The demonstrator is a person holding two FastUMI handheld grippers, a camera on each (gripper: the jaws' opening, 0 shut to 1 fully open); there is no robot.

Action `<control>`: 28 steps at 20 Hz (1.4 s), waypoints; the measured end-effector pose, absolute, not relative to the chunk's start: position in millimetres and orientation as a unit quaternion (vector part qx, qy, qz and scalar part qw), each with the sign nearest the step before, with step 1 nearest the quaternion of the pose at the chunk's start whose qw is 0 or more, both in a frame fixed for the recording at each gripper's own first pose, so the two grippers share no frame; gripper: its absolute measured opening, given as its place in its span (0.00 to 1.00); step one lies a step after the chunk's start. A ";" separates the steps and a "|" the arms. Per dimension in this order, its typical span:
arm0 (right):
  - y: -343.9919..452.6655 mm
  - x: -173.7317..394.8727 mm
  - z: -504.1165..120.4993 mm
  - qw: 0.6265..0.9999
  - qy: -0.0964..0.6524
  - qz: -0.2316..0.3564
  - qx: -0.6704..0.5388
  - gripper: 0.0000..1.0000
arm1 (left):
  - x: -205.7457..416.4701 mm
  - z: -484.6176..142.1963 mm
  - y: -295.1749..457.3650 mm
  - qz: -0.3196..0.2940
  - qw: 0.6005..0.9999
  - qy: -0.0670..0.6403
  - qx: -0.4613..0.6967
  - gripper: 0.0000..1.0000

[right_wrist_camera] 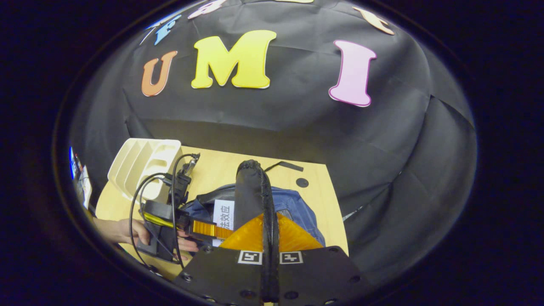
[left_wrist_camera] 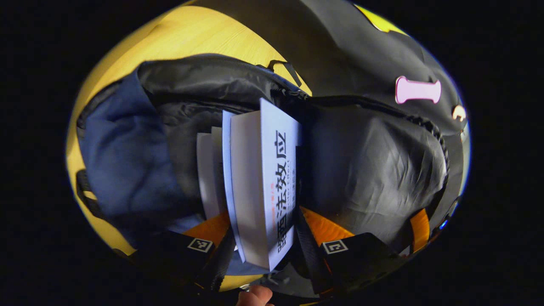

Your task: Open the schoolbag, grab two books from the bookshelf and put them into the schoolbag.

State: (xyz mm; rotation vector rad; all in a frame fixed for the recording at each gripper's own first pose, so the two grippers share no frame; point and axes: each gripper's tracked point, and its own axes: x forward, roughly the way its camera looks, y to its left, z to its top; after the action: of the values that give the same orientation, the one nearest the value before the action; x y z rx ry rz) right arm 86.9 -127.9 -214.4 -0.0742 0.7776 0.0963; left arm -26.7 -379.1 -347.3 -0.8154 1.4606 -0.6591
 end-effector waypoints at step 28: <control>48.5 25.3 -290.0 0.895 0.417 0.162 -0.003 0.00 | -5.4 -134.1 -79.3 -0.088 0.922 0.372 -0.064 0.78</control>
State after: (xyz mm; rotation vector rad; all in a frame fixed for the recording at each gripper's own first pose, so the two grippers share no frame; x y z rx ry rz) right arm 25.3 48.5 -290.0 -0.0062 0.8637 0.3355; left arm -5.4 -79.3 -134.1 -0.1323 0.7646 -0.1818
